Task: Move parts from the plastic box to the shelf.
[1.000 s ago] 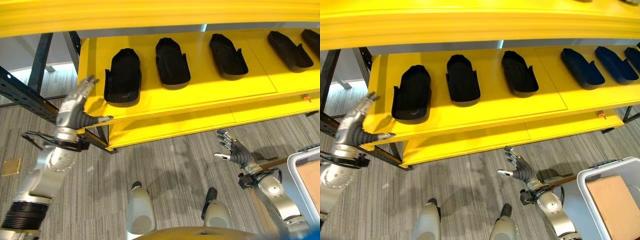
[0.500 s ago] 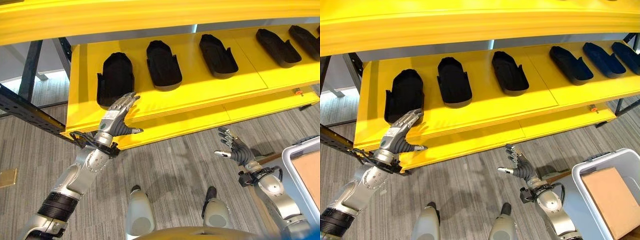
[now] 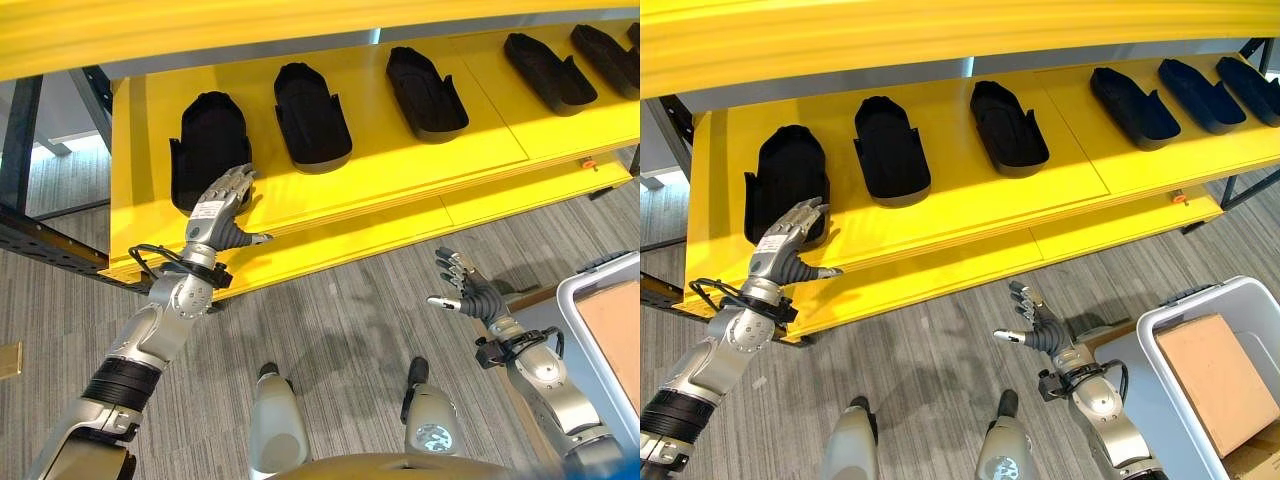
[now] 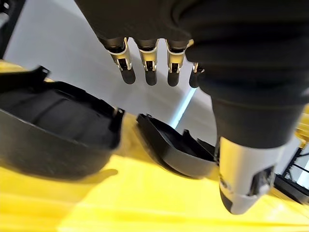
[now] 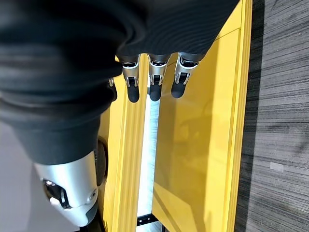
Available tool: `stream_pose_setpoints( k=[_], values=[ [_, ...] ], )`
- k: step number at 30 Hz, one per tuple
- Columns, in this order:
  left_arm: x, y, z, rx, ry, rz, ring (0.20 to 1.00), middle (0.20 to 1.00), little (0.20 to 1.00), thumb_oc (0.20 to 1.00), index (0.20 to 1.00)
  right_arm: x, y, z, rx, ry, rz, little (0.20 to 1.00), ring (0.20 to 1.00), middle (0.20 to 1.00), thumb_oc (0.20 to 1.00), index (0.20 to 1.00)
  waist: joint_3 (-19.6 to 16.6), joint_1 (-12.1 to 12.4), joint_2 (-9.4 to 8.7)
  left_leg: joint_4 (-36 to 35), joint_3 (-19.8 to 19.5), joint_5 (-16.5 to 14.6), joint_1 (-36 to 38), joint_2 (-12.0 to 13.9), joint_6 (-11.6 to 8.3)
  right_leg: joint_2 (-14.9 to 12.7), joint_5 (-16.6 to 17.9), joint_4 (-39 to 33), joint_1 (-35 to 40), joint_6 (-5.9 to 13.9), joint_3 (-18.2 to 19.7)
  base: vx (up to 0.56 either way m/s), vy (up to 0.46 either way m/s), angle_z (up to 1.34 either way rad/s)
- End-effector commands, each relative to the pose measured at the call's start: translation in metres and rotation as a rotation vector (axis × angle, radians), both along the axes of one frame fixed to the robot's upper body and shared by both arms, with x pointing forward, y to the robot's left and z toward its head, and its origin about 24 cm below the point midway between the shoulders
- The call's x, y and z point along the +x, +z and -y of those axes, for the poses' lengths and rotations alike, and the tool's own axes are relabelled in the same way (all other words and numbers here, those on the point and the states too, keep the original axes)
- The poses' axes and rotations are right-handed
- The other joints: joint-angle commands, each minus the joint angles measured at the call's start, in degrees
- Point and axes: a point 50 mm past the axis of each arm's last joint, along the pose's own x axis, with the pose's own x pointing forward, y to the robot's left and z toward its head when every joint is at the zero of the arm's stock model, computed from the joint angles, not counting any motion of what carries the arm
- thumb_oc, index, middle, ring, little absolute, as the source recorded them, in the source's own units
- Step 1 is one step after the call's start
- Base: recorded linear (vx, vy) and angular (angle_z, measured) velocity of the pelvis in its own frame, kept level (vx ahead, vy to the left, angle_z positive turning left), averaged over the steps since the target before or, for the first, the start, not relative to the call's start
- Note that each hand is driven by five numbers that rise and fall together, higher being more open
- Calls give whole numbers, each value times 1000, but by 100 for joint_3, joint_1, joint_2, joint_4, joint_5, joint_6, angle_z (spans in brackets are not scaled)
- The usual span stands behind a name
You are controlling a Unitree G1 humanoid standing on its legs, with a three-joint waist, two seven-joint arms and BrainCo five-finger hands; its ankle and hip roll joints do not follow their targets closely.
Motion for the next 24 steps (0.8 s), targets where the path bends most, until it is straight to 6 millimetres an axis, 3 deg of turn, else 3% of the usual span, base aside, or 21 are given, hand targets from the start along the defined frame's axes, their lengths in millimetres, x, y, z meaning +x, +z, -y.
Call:
stream_pose_setpoints(
  k=[1,5,15,24],
  values=[
    [4,16,-2,-19,18,103,1000,1000,1000,1000,1000,-1,19,4,7,4,111,1000,1000,1000,1000,1000,-445,31,-66,-509,44,810,120,198,-57,-326,-467,1062,-47,72,457,0,0,0],
    [9,23,-4,-8,35,129,1000,1000,1000,1000,1000,-3,17,5,6,2,100,1000,1000,1000,1000,1000,-487,-6,-76,-480,54,797,91,200,-66,-324,-467,1086,-92,74,470,7,7,-4],
    [15,19,-10,-18,80,102,1000,1000,1000,1000,1000,-5,14,7,-5,0,84,1000,1000,1000,1000,1000,-548,-44,-84,-448,63,798,14,219,-76,-302,-463,1124,-189,77,515,0,5,-4],
    [22,-2,-26,-73,179,1,1000,1000,1000,1000,1000,-8,12,9,-15,12,65,1000,1000,1000,1000,1000,-556,-89,-105,-354,82,792,-81,233,-87,-292,-455,1200,-331,68,616,-1,4,-2]
  ],
)
